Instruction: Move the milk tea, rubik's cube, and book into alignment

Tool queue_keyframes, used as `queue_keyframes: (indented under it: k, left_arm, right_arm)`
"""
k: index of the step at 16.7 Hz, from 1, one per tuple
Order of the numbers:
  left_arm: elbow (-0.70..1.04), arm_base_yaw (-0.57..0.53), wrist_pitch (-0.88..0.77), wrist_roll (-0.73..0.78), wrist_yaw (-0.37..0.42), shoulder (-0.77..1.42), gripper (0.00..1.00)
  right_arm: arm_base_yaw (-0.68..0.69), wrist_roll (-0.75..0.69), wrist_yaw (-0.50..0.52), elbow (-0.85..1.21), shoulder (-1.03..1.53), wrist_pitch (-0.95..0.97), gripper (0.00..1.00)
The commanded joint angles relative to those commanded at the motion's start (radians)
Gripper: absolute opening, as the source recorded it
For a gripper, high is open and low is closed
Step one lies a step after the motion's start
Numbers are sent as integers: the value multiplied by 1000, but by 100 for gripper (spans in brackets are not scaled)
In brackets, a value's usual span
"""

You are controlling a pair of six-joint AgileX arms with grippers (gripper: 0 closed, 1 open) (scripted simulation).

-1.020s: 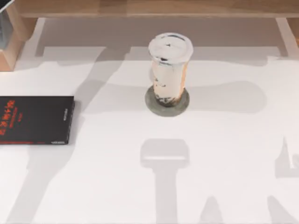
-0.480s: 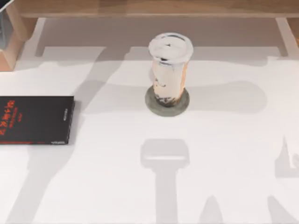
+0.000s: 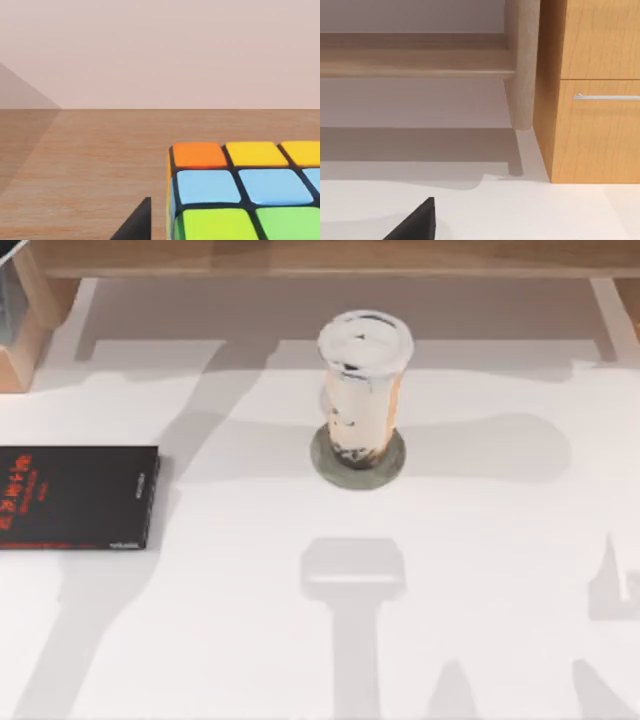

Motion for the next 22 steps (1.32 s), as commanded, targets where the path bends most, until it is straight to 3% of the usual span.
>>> queue_keyframes:
  k: [11, 22]
  left_arm:
    - [0, 0, 0, 0, 0, 0, 100]
    - [0, 0, 0, 0, 0, 0, 100]
  right_arm:
    - [0, -1, 0, 4, -15, -15, 100]
    - [3, -6, 5, 54, -374, -429, 100]
